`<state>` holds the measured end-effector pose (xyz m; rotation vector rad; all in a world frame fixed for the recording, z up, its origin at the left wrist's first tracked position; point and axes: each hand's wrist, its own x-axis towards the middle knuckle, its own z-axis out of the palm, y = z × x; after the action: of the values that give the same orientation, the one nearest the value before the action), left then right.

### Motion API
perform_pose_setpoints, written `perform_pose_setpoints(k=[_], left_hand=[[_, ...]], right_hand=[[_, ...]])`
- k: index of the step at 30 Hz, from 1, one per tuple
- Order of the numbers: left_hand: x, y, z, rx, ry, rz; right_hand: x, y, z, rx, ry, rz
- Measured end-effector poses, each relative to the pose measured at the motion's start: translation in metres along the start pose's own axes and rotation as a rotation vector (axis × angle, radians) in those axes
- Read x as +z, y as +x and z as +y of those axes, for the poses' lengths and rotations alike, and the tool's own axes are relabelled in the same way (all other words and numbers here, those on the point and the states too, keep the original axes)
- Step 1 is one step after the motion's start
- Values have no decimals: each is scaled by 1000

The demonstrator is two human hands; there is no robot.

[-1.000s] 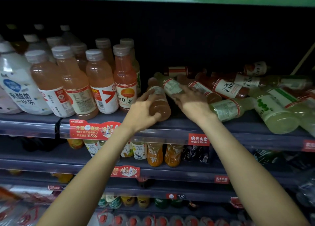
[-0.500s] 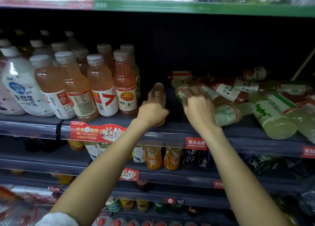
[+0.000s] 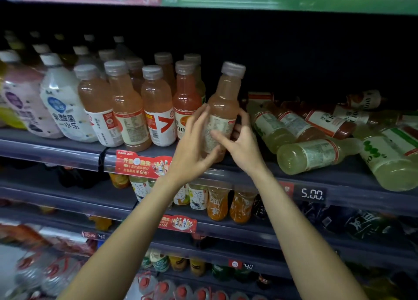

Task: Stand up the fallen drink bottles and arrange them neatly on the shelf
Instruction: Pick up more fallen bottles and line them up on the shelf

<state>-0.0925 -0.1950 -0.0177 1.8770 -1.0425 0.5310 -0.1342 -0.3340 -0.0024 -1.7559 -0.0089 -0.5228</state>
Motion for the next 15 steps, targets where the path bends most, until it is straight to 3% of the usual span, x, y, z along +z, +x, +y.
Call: perform_pose_setpoints(k=[5, 9, 15], left_hand=[[-32, -14, -7, -73, -121, 178], [-41, -20, -10, -190, -206, 219], [-44, -9, -17, -296, -46, 253]], right_hand=[[40, 2, -8, -111, -2, -11], [63, 2, -7, -125, -77, 44], [72, 14, -1, -96, -182, 70]])
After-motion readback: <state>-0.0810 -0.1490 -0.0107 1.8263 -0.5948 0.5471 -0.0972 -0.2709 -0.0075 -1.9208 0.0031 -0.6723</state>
